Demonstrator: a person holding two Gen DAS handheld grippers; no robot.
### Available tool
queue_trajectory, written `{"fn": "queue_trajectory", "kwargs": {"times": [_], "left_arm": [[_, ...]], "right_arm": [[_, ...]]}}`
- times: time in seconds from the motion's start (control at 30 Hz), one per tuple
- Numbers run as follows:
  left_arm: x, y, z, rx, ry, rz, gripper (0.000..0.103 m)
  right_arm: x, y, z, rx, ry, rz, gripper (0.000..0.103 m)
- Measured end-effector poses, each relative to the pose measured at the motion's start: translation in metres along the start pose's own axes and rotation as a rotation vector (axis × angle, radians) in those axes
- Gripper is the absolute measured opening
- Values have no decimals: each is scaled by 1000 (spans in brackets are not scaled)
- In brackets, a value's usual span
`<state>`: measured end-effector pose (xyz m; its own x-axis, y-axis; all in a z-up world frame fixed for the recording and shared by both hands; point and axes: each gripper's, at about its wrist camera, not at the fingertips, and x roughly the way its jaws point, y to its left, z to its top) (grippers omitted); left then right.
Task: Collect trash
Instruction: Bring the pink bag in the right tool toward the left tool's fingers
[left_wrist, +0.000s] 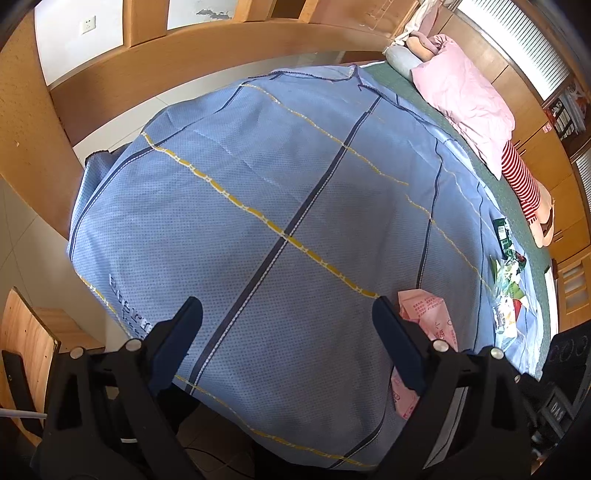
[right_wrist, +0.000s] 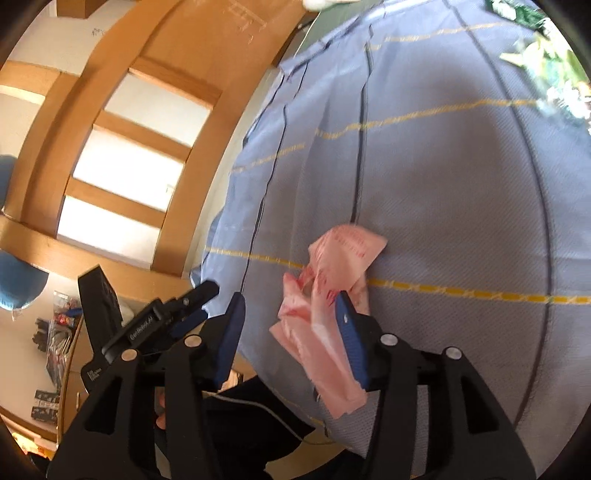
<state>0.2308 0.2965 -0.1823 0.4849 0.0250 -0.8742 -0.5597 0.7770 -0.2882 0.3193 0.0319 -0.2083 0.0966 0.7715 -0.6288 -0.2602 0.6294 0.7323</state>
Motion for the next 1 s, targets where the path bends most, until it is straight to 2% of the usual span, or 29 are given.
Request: {"fn": "queue_trajectory", "kwargs": {"times": [0.07,0.2,0.3,0.37,0.73,1.0], "left_arm": [[0,0,0,0,0,-1,93],[0,0,-1,1,2,-3,93],[0,0,0,0,2,-4,93],[0,0,0,0,1,-2,93],[-1,4,1,-20,-5,1,93],[-1,9,3,-40,-6,2,93]], "right_arm": [[-6,-4,1,22,-23,-21,50],[-12,-14,0,50,-40,-122,50],[-7,-17,-4,35,-15,-224,50],[1,-18,-6,23,16,-253,50],[29,5,-12,-65,94,-219,50],[48,17,-11,-78,162,-153,50]]}}
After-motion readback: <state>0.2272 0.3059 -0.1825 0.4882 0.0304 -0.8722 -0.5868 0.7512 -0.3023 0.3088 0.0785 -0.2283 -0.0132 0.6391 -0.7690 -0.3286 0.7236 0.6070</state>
